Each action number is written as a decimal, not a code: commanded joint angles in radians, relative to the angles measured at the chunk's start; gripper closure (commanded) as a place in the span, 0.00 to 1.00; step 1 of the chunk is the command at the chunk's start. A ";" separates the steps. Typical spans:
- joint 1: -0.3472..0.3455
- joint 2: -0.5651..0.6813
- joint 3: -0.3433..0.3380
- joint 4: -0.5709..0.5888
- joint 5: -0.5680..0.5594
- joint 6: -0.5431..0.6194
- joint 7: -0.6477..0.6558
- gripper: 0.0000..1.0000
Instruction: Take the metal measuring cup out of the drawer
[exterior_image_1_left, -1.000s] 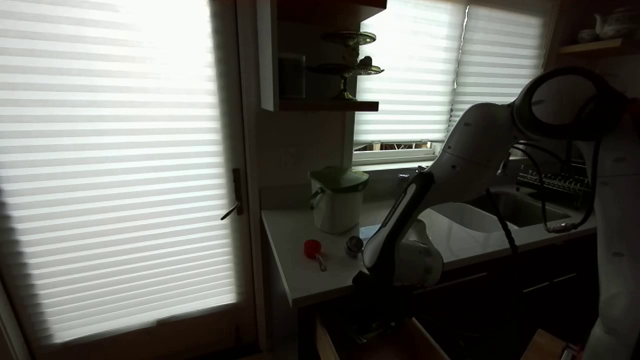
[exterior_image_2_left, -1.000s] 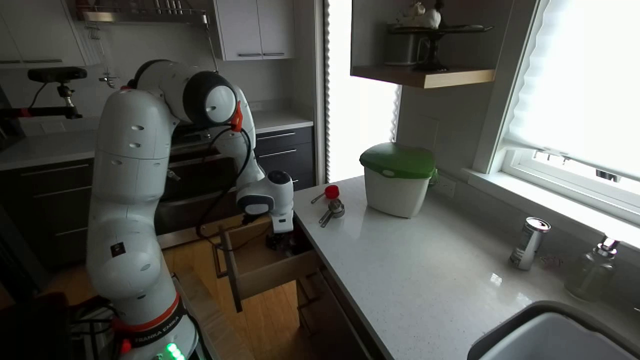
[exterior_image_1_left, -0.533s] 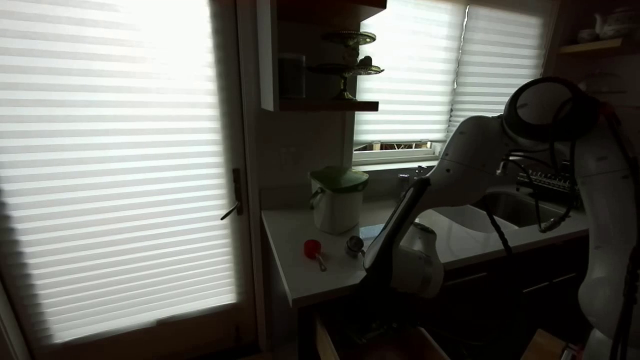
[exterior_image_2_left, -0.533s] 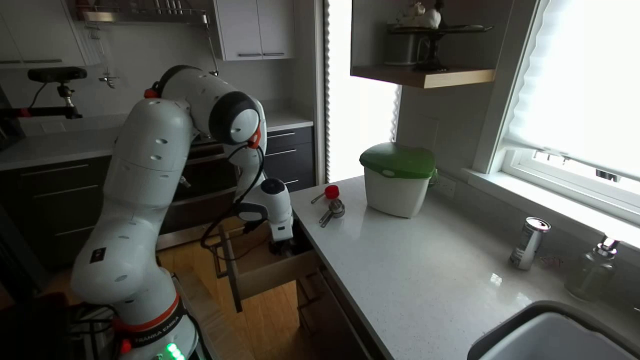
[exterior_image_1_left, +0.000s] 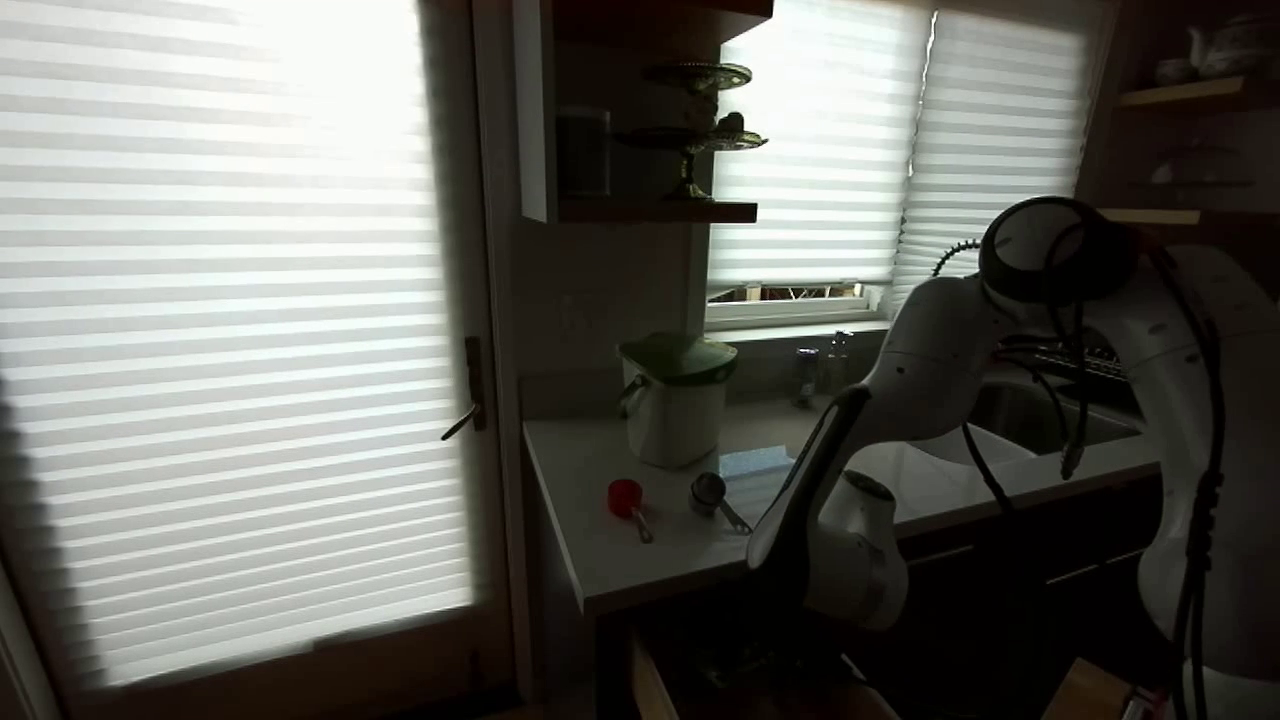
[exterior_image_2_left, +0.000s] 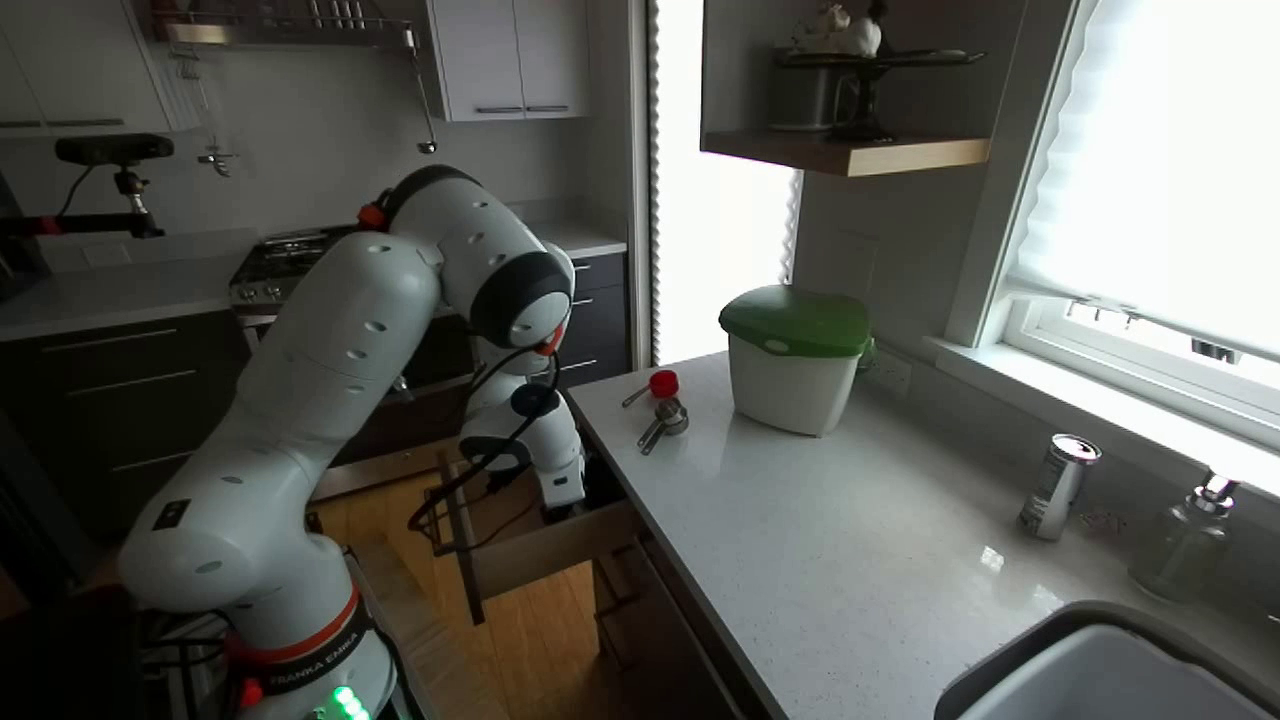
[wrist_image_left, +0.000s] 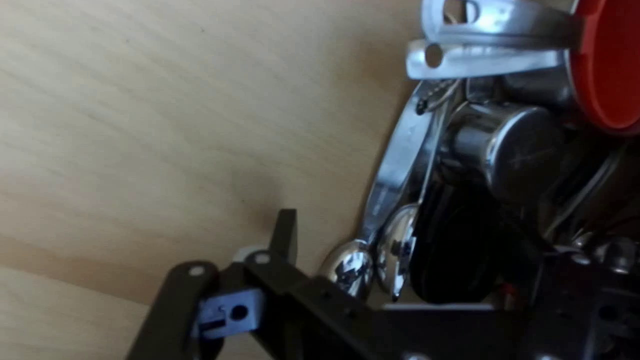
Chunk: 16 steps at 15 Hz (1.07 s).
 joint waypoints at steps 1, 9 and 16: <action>-0.055 0.085 0.009 -0.017 -0.086 0.067 0.000 0.02; 0.007 0.039 -0.132 -0.075 -0.448 0.084 0.297 0.52; 0.053 -0.017 -0.191 -0.103 -0.558 0.074 0.395 0.58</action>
